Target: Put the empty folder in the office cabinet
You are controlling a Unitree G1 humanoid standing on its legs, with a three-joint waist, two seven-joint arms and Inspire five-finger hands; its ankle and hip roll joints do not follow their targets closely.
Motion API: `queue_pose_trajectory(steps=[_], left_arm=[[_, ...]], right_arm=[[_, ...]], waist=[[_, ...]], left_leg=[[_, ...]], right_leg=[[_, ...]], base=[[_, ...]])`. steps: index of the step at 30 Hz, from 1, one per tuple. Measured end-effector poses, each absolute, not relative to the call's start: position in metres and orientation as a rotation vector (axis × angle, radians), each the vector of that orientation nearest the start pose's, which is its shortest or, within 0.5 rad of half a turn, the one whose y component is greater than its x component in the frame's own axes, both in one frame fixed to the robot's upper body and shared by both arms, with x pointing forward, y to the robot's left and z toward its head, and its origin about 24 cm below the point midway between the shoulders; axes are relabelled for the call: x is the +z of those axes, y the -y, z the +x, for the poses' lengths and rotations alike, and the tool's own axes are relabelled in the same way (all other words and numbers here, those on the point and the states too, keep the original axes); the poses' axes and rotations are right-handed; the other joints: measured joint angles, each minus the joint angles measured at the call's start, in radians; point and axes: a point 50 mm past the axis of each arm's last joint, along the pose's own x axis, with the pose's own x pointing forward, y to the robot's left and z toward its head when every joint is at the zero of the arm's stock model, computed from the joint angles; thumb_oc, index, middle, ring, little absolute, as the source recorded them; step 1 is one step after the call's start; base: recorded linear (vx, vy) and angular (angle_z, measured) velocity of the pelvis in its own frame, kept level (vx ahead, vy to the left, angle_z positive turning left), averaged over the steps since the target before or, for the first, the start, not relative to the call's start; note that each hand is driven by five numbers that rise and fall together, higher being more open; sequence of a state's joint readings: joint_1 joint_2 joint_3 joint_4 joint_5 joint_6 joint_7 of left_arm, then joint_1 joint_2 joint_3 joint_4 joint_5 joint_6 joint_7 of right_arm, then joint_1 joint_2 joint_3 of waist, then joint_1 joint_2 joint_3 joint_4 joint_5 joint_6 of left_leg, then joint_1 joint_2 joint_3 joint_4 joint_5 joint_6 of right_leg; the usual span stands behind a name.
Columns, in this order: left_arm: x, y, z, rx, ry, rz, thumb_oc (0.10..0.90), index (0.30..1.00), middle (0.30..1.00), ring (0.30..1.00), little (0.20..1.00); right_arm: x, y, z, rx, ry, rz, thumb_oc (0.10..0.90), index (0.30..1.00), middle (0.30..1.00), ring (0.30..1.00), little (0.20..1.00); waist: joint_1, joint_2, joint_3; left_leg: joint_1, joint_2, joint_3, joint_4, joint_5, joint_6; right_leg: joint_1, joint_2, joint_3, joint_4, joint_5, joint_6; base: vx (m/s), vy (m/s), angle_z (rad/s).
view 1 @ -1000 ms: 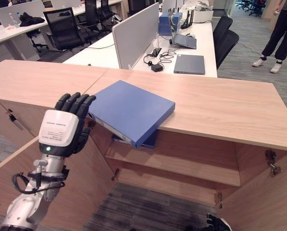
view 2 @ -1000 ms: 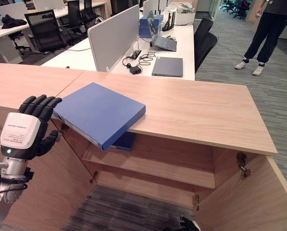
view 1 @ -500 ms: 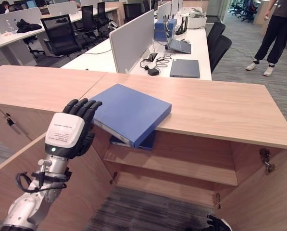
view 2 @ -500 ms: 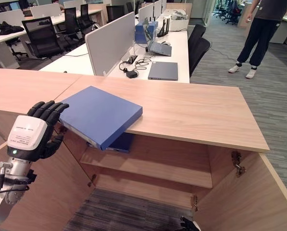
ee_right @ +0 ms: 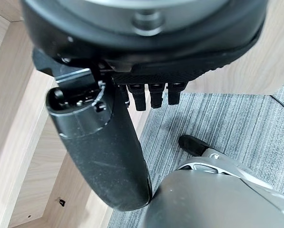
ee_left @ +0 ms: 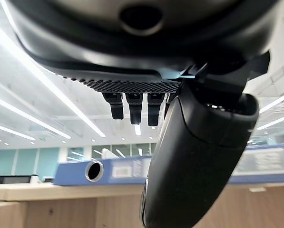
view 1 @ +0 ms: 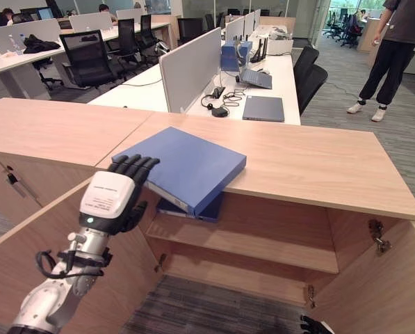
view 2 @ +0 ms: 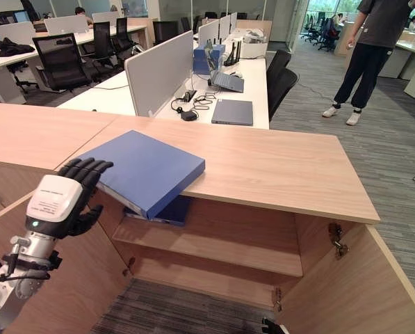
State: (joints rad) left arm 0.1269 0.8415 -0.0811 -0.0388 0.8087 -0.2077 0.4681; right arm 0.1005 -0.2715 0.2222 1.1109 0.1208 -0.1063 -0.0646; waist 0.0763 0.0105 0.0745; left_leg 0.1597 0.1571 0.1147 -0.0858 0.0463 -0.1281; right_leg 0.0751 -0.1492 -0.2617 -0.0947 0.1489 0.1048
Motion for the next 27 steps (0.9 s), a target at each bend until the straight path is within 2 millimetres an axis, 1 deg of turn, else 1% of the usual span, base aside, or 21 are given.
queue_pose_trajectory(steps=[6,15,24,27], left_arm=[[0.089,-0.250,0.223,-0.047,0.443,1.528,0.800,0.900,0.900,0.900,0.900],[0.091,-0.235,0.232,-0.119,0.481,1.518,0.800,0.900,0.900,0.900,0.900],[0.087,-0.232,0.232,-0.153,0.470,1.518,0.800,0.900,0.900,0.900,0.900],[0.087,-0.232,0.232,-0.154,0.470,1.518,0.800,0.900,0.900,0.900,0.900]], right_arm=[[-0.156,0.235,0.082,-0.074,-1.106,-0.280,0.800,0.900,0.900,0.900,0.900],[-0.156,0.235,0.081,-0.074,-1.107,-0.279,0.800,0.900,0.900,0.900,0.900],[-0.156,0.234,0.082,-0.074,-1.105,-0.278,0.800,0.900,0.900,0.900,0.900],[-0.156,0.234,0.082,-0.073,-1.105,-0.278,0.800,0.900,0.900,0.900,0.900]], waist=[[-0.019,0.000,0.000],[-0.024,0.002,-0.001],[-0.046,0.004,-0.002],[-0.047,0.005,-0.002]], left_leg=[[0.001,0.000,0.003,0.000,0.000,0.000],[0.015,-0.001,0.015,0.000,-0.001,0.001],[0.015,-0.001,0.018,0.000,-0.001,0.000],[0.015,0.000,0.019,0.000,-0.001,0.000]], right_leg=[[-0.001,0.000,0.002,0.000,0.000,0.000],[0.003,0.000,0.011,0.000,0.002,-0.001],[0.002,0.000,0.015,0.000,0.002,-0.001],[0.001,0.001,0.017,0.000,0.002,-0.001]], base=[[0.00,0.001,-0.01],[0.01,0.005,-0.03],[0.00,0.000,0.00],[0.00,0.000,0.00]])
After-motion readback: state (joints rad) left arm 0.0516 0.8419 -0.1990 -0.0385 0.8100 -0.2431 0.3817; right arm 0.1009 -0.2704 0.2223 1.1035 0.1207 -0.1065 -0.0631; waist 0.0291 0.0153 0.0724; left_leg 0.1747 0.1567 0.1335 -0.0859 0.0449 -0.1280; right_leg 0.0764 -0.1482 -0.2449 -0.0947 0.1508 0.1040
